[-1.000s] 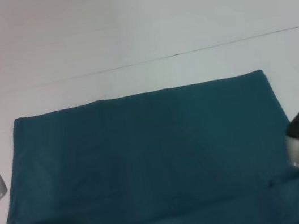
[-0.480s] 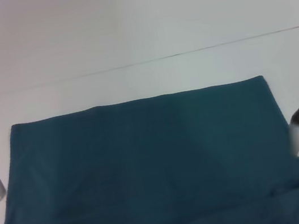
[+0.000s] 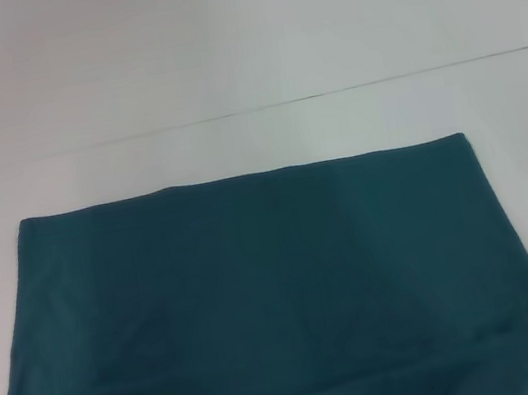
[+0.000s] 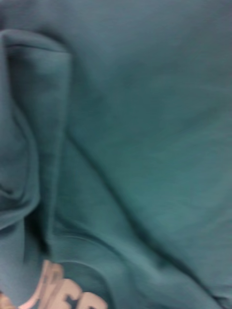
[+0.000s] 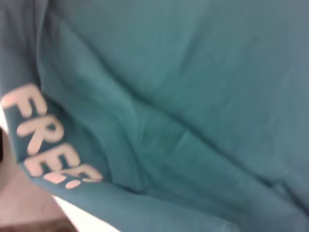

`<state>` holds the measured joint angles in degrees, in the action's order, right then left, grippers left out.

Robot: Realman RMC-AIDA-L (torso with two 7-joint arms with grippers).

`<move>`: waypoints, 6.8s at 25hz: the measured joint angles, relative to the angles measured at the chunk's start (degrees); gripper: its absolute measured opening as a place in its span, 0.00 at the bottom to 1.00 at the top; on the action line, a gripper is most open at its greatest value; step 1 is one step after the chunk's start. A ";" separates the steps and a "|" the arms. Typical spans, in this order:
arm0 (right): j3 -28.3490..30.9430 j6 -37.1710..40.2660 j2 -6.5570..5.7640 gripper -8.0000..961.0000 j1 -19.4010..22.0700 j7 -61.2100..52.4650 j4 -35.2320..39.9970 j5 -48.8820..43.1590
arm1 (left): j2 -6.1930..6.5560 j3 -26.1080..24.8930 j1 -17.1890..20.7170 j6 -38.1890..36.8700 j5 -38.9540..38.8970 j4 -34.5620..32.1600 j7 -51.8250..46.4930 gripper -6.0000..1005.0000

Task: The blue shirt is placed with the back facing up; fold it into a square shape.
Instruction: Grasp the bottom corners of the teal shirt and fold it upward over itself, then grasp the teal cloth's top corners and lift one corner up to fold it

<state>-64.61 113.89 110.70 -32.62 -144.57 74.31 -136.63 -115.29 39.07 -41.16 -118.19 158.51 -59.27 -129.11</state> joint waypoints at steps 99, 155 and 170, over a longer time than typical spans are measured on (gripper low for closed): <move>16.55 -62.39 5.25 0.33 -5.91 5.92 -28.76 -2.50 | -2.75 4.36 -2.30 69.58 -11.40 13.79 -1.43 0.34; -2.91 -26.75 9.15 0.96 -5.79 15.75 -4.79 -3.31 | -6.40 -3.00 12.86 40.94 -8.38 -3.08 -8.47 0.93; -4.92 -27.12 9.19 0.96 -6.50 15.85 -5.60 -3.29 | -7.05 -3.04 12.98 42.00 -7.16 -2.14 -8.19 0.93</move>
<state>-69.52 86.77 119.88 -39.11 -128.72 68.71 -139.92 -122.34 36.03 -28.18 -76.20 151.35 -61.40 -137.30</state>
